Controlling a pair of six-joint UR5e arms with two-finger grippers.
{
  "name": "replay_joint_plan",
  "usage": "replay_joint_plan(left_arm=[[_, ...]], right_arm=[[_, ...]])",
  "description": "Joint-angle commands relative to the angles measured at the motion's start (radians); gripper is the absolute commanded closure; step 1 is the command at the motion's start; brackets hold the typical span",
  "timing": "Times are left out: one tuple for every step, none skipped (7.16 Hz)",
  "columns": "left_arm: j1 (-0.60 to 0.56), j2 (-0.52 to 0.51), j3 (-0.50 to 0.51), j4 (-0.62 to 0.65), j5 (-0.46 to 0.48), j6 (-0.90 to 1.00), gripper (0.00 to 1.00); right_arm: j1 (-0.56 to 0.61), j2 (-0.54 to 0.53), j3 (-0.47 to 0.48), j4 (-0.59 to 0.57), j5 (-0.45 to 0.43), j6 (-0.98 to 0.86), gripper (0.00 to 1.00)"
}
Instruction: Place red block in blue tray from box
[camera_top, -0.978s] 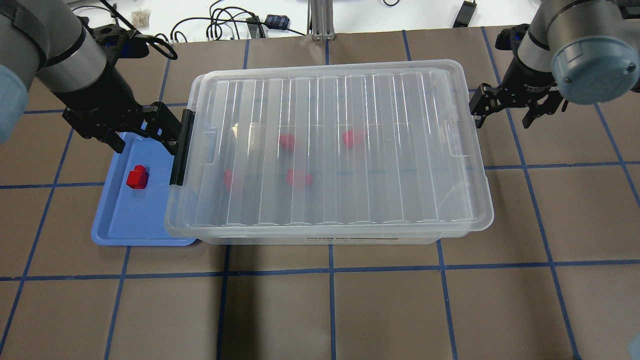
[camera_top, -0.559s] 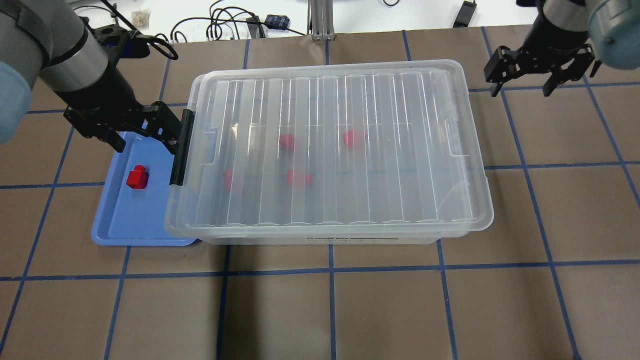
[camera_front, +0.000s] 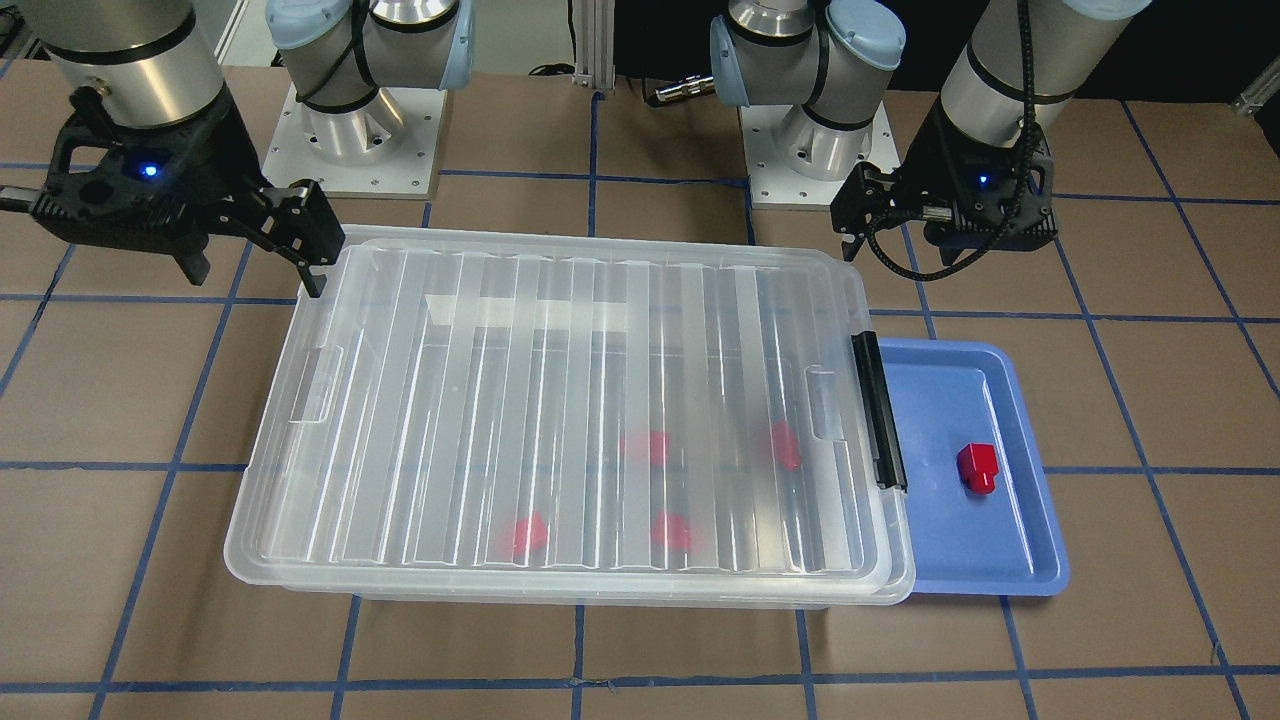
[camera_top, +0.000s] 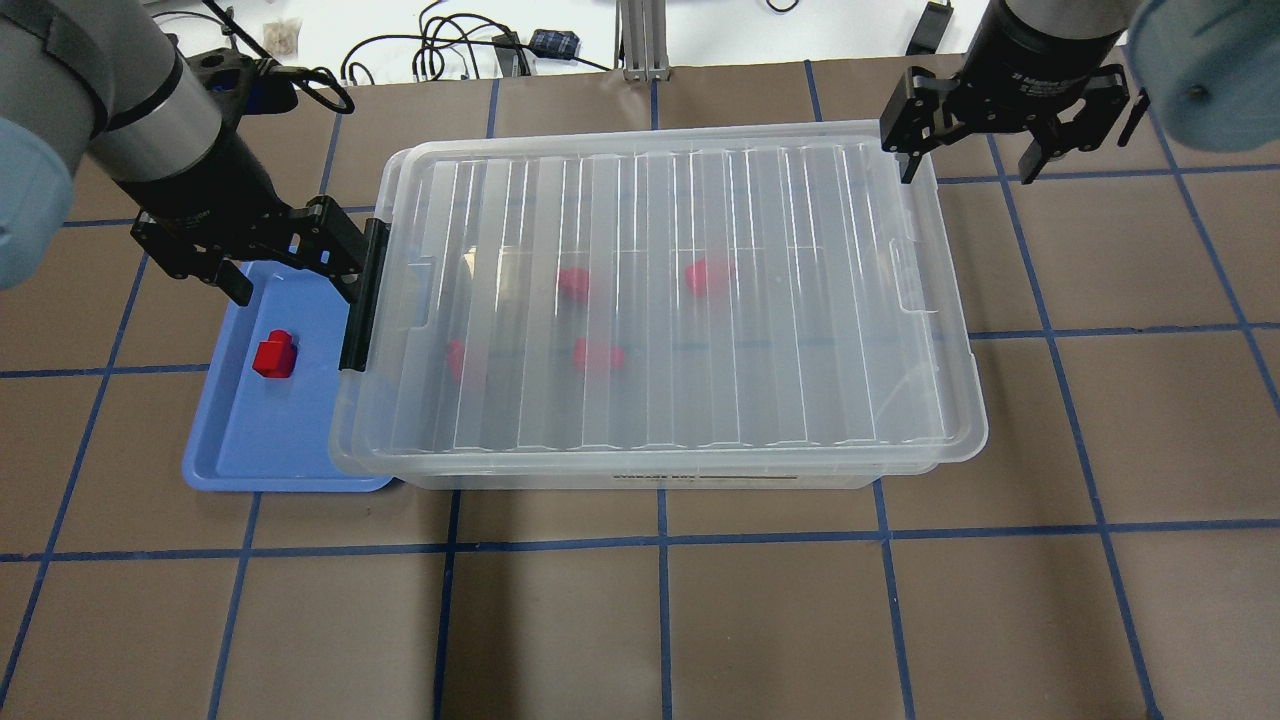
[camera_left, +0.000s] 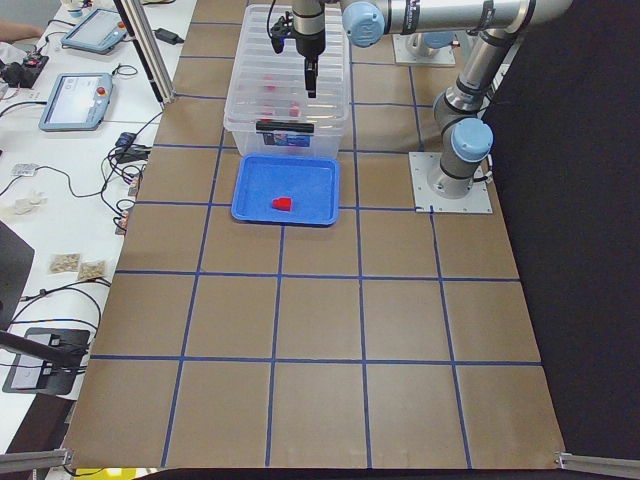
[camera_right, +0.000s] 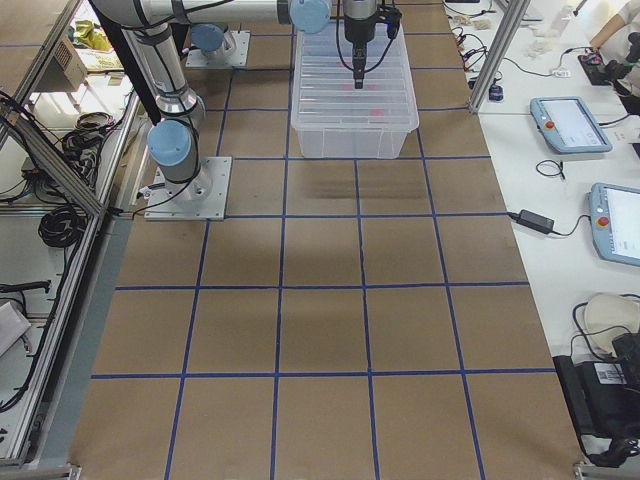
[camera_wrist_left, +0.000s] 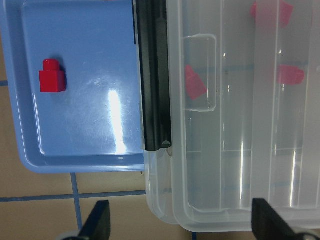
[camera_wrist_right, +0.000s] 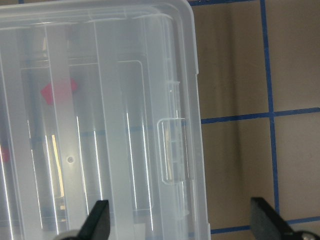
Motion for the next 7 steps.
replay_joint_plan(left_arm=[[-0.001, 0.003, 0.000, -0.001, 0.001, -0.016, 0.00], [-0.001, 0.003, 0.000, 0.000, 0.001, -0.016, 0.00], [-0.001, 0.003, 0.000, 0.000, 0.000, -0.018, 0.00], [-0.001, 0.006, 0.000, 0.002, 0.001, -0.016, 0.00], [-0.001, 0.005, 0.000, 0.002, 0.001, -0.015, 0.00], [-0.001, 0.006, 0.000, 0.002, 0.001, -0.009, 0.00], [0.000, 0.003, 0.000, 0.000, 0.001, -0.007, 0.00]], right_arm=[[0.014, -0.018, 0.018, 0.007, 0.010, 0.009, 0.00], [0.014, -0.026, 0.033, 0.015, 0.024, 0.012, 0.00], [0.014, -0.040, 0.033, 0.066, 0.039, 0.021, 0.00], [0.014, -0.038, 0.033, 0.067, 0.033, 0.020, 0.00], [0.014, -0.038, 0.033, 0.062, 0.027, 0.020, 0.00], [0.014, -0.038, 0.035, 0.062, 0.026, 0.020, 0.00], [0.014, -0.038, 0.035, 0.062, 0.027, 0.020, 0.00]])
